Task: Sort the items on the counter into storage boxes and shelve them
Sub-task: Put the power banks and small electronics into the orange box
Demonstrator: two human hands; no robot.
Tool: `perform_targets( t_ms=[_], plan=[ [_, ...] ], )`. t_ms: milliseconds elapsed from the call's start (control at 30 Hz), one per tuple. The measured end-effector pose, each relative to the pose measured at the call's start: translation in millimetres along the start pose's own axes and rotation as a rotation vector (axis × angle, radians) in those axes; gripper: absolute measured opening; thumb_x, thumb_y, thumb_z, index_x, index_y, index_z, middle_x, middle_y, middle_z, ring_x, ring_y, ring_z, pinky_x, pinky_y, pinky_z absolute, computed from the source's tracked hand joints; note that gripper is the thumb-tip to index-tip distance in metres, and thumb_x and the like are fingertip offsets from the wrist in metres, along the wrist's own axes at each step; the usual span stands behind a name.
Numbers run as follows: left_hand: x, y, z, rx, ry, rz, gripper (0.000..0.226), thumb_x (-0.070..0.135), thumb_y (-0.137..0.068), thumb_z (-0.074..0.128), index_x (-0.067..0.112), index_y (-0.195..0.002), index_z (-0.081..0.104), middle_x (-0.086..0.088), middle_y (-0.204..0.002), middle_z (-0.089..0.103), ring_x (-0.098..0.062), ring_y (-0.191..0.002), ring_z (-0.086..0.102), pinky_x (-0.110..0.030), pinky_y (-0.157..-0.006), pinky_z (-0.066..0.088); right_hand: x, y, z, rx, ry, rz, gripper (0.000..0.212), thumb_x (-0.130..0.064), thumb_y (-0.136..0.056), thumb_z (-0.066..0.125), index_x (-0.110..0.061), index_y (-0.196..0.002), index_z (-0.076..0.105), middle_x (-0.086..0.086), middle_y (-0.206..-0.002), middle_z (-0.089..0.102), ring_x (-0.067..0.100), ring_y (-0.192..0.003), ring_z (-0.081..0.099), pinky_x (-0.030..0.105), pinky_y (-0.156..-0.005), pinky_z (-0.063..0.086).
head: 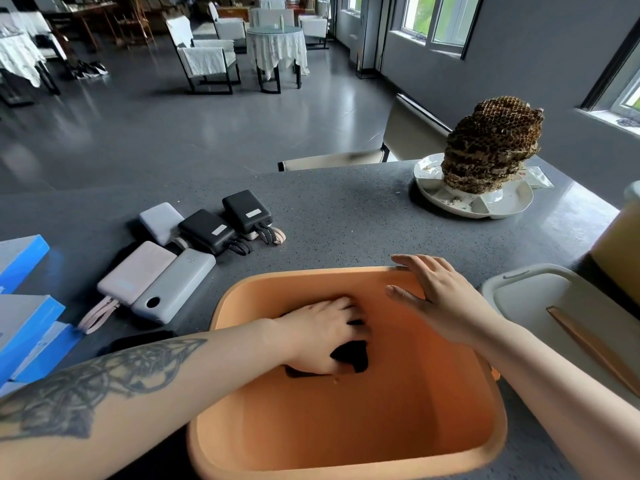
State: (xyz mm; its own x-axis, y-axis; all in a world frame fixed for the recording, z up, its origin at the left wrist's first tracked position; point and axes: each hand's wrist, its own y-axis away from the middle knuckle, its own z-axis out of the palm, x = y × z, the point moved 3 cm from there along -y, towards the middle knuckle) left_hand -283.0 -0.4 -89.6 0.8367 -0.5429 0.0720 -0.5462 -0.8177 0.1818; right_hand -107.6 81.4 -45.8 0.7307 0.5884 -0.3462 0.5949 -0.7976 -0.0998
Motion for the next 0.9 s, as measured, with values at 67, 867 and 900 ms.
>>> perform_targets(
  t_ms=[67, 867, 900],
  plan=[
    [1.9, -0.1, -1.7, 0.018, -0.009, -0.006, 0.053, 0.050, -0.080, 0.060, 0.030, -0.128, 0.046, 0.001, -0.135, 0.039, -0.022, -0.126, 0.028, -0.038, -0.108, 0.034, 0.5, 0.2, 0.3, -0.003, -0.009, 0.001, 0.076, -0.075, -0.078, 0.026, -0.033, -0.140, 0.039, -0.010, -0.141, 0.046, 0.013, -0.132, 0.032, 0.035, -0.106, 0.033],
    [-23.4, 24.5, -55.1, 0.254, 0.911, -0.285, 0.022, 0.038, -0.089, 0.062, 0.028, -0.108, 0.061, 0.005, -0.106, 0.066, -0.009, -0.100, 0.062, -0.026, -0.096, 0.046, 3.2, 2.0, 0.9, -0.051, 0.009, 0.026, 0.070, -0.076, -0.076, 0.023, -0.043, -0.137, 0.035, -0.023, -0.134, 0.046, 0.003, -0.127, 0.039, 0.027, -0.100, 0.038],
    [-32.4, 35.8, -62.6, 0.370, 0.963, -0.317, 0.016, 0.037, -0.089, 0.060, 0.028, -0.103, 0.062, 0.004, -0.099, 0.069, -0.009, -0.093, 0.066, -0.025, -0.092, 0.049, 3.2, -0.2, 1.6, -0.062, 0.014, 0.027, 0.069, -0.075, -0.075, 0.022, -0.044, -0.136, 0.035, -0.024, -0.134, 0.045, 0.002, -0.126, 0.040, 0.025, -0.100, 0.038]
  ],
)
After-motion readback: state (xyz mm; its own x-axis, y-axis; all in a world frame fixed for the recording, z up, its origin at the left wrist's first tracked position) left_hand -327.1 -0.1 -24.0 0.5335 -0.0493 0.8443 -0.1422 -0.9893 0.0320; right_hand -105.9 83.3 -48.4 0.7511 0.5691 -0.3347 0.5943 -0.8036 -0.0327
